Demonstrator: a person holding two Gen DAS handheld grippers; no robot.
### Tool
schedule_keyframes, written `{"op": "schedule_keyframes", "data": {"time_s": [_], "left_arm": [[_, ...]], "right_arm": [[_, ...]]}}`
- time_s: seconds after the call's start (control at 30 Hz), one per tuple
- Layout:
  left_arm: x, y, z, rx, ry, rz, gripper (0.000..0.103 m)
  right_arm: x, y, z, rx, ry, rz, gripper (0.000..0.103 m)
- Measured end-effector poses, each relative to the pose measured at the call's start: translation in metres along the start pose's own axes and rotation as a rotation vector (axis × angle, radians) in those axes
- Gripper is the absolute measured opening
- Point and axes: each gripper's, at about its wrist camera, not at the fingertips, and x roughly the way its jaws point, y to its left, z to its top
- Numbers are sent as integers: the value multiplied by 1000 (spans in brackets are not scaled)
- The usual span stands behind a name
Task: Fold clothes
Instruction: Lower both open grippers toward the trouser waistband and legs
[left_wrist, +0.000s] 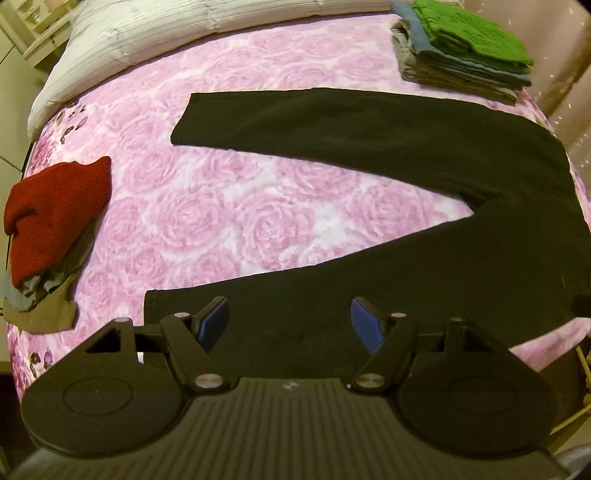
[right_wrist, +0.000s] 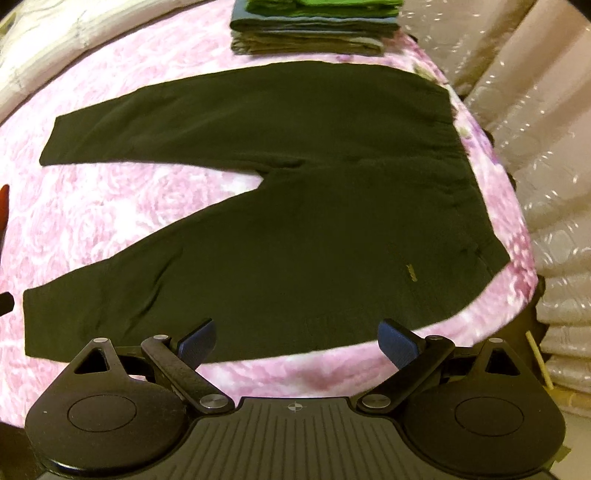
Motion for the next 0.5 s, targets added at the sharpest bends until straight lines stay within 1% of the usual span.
{"op": "schedule_keyframes", "data": {"time_s": [0.2,0.37,0.5], "left_arm": [[10,-16,14,-8,18,15,70],[30,-35,27,9,43,19,70],[59,-54,39,40,64,11,70]], "right_arm": [[11,-11,19,-19,10,7,96],[27,-39,39,-17,7,-25,96],[49,-68,58,-13,5,-37,96]]}}
